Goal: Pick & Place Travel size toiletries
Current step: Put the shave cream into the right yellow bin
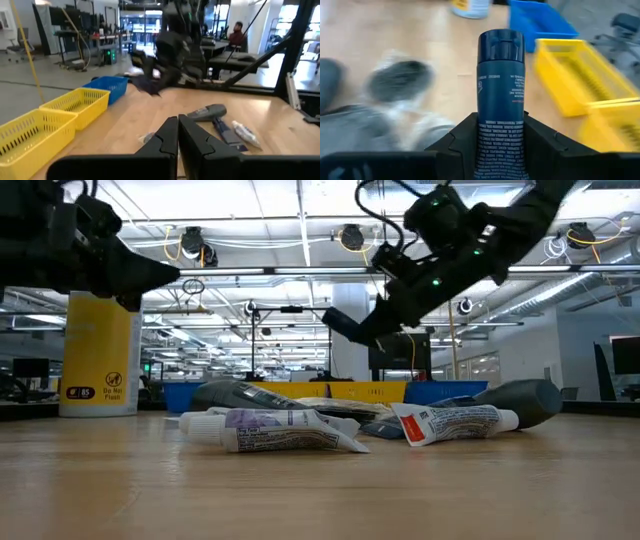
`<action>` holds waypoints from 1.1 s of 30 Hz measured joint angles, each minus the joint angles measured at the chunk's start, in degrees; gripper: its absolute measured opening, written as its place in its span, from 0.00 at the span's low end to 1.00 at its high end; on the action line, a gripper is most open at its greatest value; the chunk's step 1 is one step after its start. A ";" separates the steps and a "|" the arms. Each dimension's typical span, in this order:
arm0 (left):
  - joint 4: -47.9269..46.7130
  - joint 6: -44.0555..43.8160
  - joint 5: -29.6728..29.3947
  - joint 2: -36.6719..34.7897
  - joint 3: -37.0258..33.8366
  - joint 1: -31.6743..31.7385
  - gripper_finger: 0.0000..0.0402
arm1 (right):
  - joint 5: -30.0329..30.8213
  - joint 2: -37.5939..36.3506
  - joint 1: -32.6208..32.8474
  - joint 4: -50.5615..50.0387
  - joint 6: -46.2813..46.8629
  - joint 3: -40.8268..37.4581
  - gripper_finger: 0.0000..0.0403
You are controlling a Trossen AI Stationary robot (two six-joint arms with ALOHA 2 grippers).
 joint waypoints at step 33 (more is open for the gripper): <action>25.42 2.03 -0.29 60.52 21.77 0.00 0.02 | -8.96 20.34 -28.20 -32.35 -25.42 29.84 0.28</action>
